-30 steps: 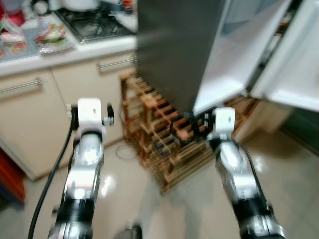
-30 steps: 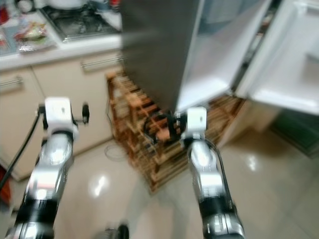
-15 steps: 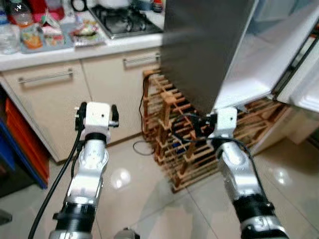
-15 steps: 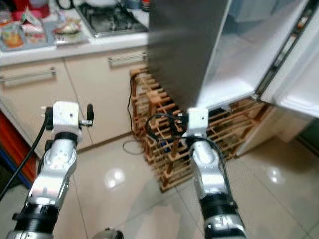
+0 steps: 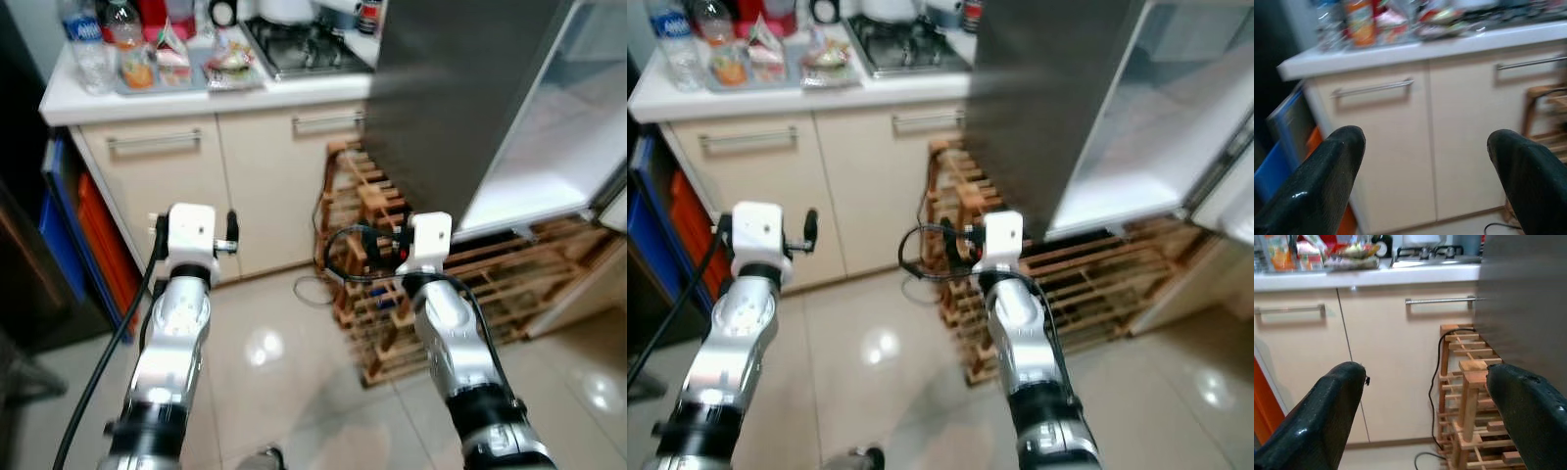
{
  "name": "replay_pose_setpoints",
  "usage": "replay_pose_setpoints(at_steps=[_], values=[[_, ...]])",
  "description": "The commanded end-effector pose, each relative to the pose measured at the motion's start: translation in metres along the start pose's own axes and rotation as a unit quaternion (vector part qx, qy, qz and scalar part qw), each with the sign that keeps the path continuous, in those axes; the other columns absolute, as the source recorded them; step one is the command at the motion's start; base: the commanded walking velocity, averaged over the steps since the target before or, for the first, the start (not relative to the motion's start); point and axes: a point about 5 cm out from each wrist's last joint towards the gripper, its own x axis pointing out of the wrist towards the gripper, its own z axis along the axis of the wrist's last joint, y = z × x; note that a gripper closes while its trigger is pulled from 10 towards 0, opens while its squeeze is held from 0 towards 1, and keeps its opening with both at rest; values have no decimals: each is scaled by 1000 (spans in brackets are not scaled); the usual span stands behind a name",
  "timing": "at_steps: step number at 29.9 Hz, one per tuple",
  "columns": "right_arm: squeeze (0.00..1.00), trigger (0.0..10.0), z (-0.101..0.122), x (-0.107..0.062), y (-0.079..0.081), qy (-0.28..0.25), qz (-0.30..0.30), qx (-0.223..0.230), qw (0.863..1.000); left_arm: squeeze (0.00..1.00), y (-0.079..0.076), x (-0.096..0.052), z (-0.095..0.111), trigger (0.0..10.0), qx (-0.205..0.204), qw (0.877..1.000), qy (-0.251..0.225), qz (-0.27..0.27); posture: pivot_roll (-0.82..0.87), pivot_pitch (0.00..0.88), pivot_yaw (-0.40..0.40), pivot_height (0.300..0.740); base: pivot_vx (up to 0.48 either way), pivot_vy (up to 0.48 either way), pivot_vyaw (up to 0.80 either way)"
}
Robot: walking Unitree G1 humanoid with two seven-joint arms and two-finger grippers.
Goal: Restocking fridge
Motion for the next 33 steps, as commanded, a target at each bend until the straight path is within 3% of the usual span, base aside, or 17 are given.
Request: replay_pose_setpoints(at_steps=[1, 3, 8, 9, 11, 13, 19, 23, 27, 31, 33], values=[[12, 10000, 1, 0, -3, -2, -8, -14, 1000, 0, 6, -2, -6, 10000, 3, 1000, 20, 22, 29, 0, -52, 740, 322, 322, 506], [0, 10000, -6, 1, -9, 26, -24, -23, 999, 0, 3, -2, -8, 10000, 6, 999, 23, 24, 21, 0, -56, 740, 328, 351, 0], [0, 10000, 1, 0, -10, 7, -16, -27, 999, 0, -2, 1, -4, 10000, 10, 1000, 14, 6, 10, 0, -61, 740, 322, 355, 0], [0, 10000, 5, 1, -10, -2, -4, -40, 999, 0, -11, 4, 10, 10000, 21, 999, -28, -25, 16, 0, -69, 740, 442, 0, 700], [0, 10000, 6, 1, -9, -3, 0, -44, 999, 0, -14, 5, 14, 10000, 29, 998, -40, -33, 16, 0, -69, 740, 442, 0, 700], [4, 10000, 4, 2, -6, 2, 9, -46, 999, 0, -16, 8, 13, 10000, -8, 999, -25, -28, 31, 0, -86, 740, 0, 0, 672], [12, 10000, 6, 6, -5, 0, 12, -44, 999, 0, -14, 10, 10, 10000, -8, 1000, -16, -19, 34, 0, -104, 740, 0, 0, 650], [24, 10000, 10, 7, -4, -7, 15, -38, 999, 0, -17, 14, 20, 10000, 15, 999, -35, -25, 44, 0, -97, 740, 0, 0, 638], [27, 10000, 5, 5, -3, -5, 8, -33, 999, 0, -20, 14, 16, 10000, 54, 997, -44, -45, 27, 0, -67, 740, 0, 0, 630], [59, 10000, 4, 5, 1, -5, 16, -19, 1000, 0, -33, 12, 22, 10000, 31, 996, -50, -72, 34, 0, -59, 740, 163, 0, 631], [63, 10000, 2, 7, 5, 1, 26, -16, 1000, 0, -40, 12, 26, 10000, 43, 994, -63, -84, 26, 0, -53, 740, 480, 0, 644]])
